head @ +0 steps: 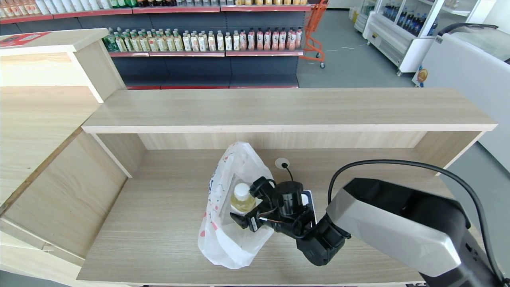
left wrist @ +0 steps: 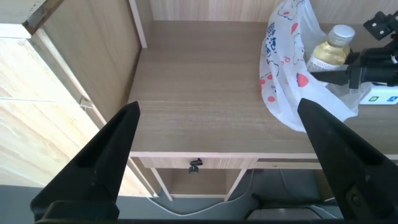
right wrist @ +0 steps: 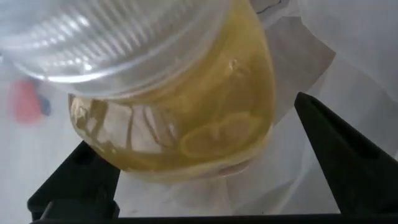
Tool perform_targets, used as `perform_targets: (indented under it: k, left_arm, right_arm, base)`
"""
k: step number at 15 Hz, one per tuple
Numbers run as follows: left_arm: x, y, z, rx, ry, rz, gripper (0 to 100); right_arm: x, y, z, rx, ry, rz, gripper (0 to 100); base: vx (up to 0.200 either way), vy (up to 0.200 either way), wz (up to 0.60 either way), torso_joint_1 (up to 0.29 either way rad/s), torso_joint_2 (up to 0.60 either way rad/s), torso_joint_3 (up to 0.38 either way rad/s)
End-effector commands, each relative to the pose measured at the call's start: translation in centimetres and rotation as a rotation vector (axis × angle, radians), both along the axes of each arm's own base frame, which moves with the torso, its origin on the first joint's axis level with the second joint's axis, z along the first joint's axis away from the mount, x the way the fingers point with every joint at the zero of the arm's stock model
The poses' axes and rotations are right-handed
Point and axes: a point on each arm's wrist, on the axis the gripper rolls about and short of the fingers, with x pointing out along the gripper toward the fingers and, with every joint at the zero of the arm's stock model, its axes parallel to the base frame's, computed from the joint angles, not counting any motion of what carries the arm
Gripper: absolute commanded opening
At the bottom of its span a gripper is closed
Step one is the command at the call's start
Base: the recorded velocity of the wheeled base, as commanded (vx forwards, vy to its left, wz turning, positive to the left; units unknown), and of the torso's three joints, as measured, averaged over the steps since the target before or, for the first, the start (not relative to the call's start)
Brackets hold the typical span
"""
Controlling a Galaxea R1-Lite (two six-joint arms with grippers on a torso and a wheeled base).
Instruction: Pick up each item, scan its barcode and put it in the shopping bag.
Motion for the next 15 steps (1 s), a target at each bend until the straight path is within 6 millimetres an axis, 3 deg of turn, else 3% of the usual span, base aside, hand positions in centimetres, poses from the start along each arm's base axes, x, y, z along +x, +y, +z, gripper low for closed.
perform_targets:
  k: [1,3,6,9,15]
  left_arm:
    - [0.0,0.0,0.0,-0.001,0.000,0.000,100]
    - [0.0,0.0,0.0,-0.001,0.000,0.000,100]
    - [0.0,0.0,0.0,-0.001,0.000,0.000,100]
    - [0.0,0.0,0.0,-0.001,0.000,0.000,100]
    - [0.0,0.0,0.0,-0.001,0.000,0.000,100]
  right_arm:
    - [-0.1,0.0,0.7,0.044,0.037,-0.013,100]
    - [-0.3,-0.4,2.8,0.203,0.166,-0.070,100]
    - [-0.4,-3.1,4.1,0.293,0.282,-0.147,100]
    - [-1.7,-5.4,6.3,0.420,0.457,-0.107,100]
    - [-3.0,-5.8,6.6,0.430,0.512,-0.081,100]
  base:
    - [0.000,0.000,0.00,0.000,0.00,0.000]
    - [0.000,0.000,0.00,0.000,0.00,0.000]
    - [0.000,0.000,0.00,0.000,0.00,0.000]
    - [0.000,0.000,0.00,0.000,0.00,0.000]
    - [0.000,0.000,0.00,0.000,0.00,0.000]
